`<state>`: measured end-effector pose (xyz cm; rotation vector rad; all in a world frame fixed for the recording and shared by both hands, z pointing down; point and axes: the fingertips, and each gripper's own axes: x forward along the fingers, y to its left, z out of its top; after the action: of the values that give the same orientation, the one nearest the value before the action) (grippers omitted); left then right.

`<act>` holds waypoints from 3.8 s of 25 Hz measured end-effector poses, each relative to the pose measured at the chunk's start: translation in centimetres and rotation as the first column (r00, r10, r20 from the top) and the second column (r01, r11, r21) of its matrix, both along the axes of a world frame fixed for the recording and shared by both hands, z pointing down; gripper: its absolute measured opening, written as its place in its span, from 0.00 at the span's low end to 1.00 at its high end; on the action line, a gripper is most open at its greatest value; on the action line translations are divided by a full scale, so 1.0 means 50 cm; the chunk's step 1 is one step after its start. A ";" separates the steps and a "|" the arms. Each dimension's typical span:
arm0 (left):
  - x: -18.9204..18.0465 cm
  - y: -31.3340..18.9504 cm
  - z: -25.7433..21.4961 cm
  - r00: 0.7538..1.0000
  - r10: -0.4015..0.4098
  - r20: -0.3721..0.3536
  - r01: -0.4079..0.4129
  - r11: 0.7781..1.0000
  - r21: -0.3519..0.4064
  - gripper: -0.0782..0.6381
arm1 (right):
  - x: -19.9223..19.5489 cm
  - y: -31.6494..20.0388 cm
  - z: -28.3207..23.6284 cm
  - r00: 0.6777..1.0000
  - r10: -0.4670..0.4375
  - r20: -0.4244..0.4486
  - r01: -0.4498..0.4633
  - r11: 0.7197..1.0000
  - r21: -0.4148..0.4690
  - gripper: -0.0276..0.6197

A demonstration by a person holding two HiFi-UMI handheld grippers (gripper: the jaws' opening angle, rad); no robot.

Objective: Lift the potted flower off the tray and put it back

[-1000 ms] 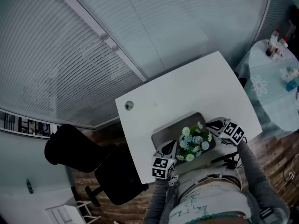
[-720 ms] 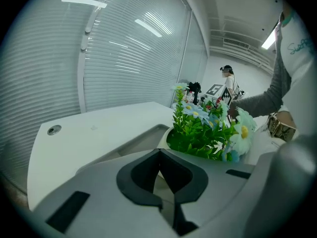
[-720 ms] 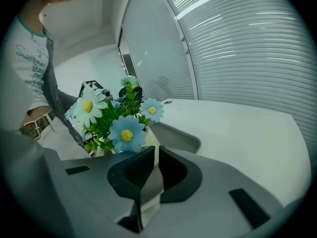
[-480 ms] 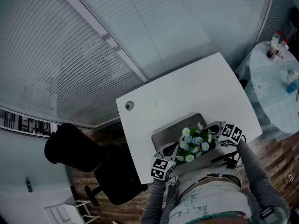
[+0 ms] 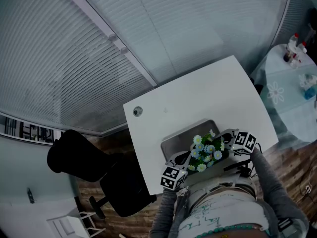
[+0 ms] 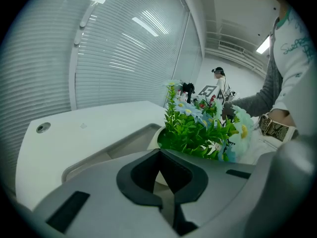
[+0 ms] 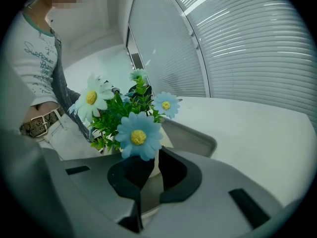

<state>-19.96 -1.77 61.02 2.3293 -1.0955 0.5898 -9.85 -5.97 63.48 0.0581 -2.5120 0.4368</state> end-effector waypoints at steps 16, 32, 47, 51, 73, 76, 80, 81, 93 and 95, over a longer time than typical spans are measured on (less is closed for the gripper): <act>-0.003 0.015 0.019 0.993 0.065 0.097 -0.069 0.997 0.039 0.12 | 0.001 0.010 0.019 0.994 -0.063 -0.093 0.071 0.994 0.085 0.10; 0.004 0.018 0.019 0.983 0.166 0.080 -0.171 0.983 0.062 0.13 | 0.003 0.020 0.004 0.985 -0.163 -0.050 0.166 0.983 0.076 0.10; 0.003 0.029 0.025 0.963 0.267 0.017 -0.268 0.963 0.024 0.36 | 0.008 0.029 -0.010 0.976 -0.217 -0.008 0.217 0.976 0.001 0.44; 0.019 0.036 0.028 0.950 0.313 0.001 -0.313 0.949 0.024 0.46 | 0.000 0.042 -0.007 0.968 -0.250 -0.016 0.250 0.968 0.009 0.50; 0.083 0.007 0.066 0.881 0.467 0.073 -0.469 0.883 0.019 0.69 | -0.055 0.064 0.010 0.941 -0.336 -0.041 0.338 0.938 0.074 0.61; 0.086 0.007 0.065 0.879 0.473 0.062 -0.475 0.880 0.021 0.69 | -0.055 0.064 0.010 0.939 -0.343 -0.038 0.345 0.936 0.069 0.62; 0.091 0.003 0.070 0.871 0.488 0.054 -0.489 0.872 0.016 0.71 | -0.060 0.063 0.014 0.934 -0.356 -0.034 0.358 0.932 0.062 0.63; 0.093 0.003 0.071 0.869 0.493 0.054 -0.494 0.869 0.015 0.71 | -0.061 0.064 0.015 0.932 -0.362 -0.032 0.363 0.930 0.060 0.63; 0.099 -0.001 0.077 0.870 0.490 0.054 -0.491 0.871 0.005 0.73 | -0.063 0.063 0.014 0.936 -0.351 0.003 0.350 0.935 0.062 0.63; 0.098 0.000 0.078 0.870 0.490 0.053 -0.490 0.872 0.003 0.73 | -0.064 0.064 0.014 0.936 -0.352 0.003 0.351 0.934 0.060 0.63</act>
<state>-15.05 -1.76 64.93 2.6309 -0.5126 0.8252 -13.04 -2.79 64.18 -0.3686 -2.4774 0.2152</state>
